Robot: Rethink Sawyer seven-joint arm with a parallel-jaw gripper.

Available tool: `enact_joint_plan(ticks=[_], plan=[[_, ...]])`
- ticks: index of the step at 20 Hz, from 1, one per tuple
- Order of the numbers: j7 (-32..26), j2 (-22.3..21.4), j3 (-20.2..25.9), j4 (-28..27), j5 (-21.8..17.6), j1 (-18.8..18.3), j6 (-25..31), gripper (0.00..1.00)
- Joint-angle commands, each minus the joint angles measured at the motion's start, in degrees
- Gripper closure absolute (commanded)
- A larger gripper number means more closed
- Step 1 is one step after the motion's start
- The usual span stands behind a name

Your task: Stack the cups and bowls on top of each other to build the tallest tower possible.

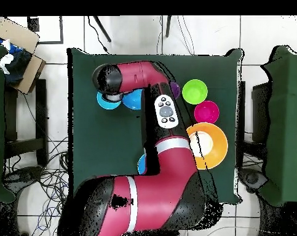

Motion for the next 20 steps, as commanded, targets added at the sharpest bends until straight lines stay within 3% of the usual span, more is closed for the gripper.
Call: enact_joint_plan(ticks=[1,20], plan=[[2.1,-3.1,0.5,5.1,1.1,1.2,-0.2,1.00],[1.7,-16.1,-1.6,18.1,5.9,-0.3,3.4,1.00]])
